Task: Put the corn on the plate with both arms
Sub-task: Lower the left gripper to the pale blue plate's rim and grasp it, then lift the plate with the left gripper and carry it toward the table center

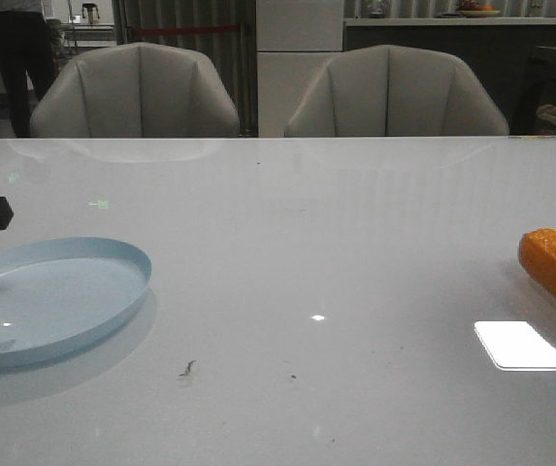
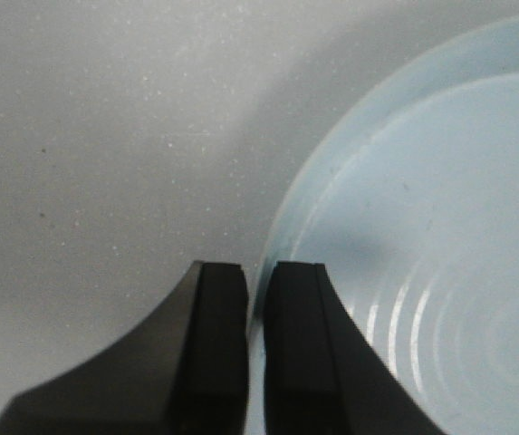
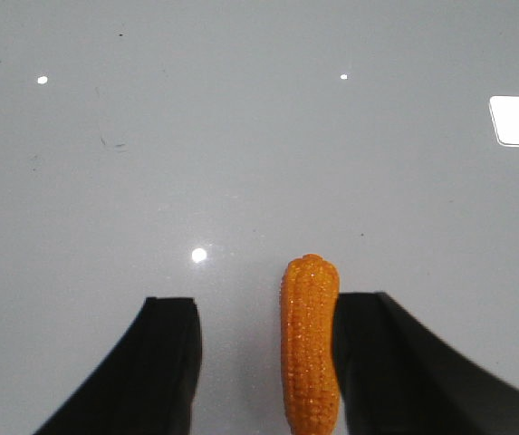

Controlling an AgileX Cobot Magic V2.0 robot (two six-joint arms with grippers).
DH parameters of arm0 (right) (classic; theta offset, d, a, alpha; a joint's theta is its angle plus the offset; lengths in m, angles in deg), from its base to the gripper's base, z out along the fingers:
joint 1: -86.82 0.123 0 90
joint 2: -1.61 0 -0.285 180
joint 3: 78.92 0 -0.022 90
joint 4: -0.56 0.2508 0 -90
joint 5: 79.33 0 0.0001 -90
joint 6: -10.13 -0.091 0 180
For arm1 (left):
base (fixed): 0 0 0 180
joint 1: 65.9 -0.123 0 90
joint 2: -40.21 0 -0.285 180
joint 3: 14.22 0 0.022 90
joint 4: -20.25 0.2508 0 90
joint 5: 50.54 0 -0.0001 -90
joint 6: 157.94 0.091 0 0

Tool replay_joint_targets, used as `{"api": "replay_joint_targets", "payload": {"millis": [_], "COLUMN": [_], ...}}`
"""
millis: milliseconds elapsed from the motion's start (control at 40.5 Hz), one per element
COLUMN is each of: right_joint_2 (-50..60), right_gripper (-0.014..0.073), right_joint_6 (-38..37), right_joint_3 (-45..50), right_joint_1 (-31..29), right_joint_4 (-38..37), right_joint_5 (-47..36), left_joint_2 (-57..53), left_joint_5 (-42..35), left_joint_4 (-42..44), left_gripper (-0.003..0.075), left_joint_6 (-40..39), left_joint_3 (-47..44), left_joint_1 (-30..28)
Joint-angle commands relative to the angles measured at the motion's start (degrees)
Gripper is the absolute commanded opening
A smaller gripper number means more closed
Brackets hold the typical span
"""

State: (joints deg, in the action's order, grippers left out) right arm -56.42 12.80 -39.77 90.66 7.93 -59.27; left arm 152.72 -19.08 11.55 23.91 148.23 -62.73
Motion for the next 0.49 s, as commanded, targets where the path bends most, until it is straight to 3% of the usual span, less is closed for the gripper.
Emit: {"api": "replay_joint_targets", "payload": {"millis": [0, 469], "right_joint_2": [0.35, 0.35], "right_gripper": [0.0446, 0.0446], "right_joint_6": [0.27, 0.27], "right_joint_3": [-2.08, -2.08], "right_joint_1": [-0.21, -0.21], "right_joint_4": [0.29, 0.29], "right_joint_5": [-4.23, -4.17], "left_joint_2": [-1.44, -1.44], "left_joint_5": [0.03, 9.43], "left_joint_4": [-1.28, -18.47], "left_gripper": [0.0098, 0.0098], "left_joint_6": [-0.24, -0.24], "left_joint_3": [3.33, 20.77], "left_joint_1": [0.07, 1.69]}}
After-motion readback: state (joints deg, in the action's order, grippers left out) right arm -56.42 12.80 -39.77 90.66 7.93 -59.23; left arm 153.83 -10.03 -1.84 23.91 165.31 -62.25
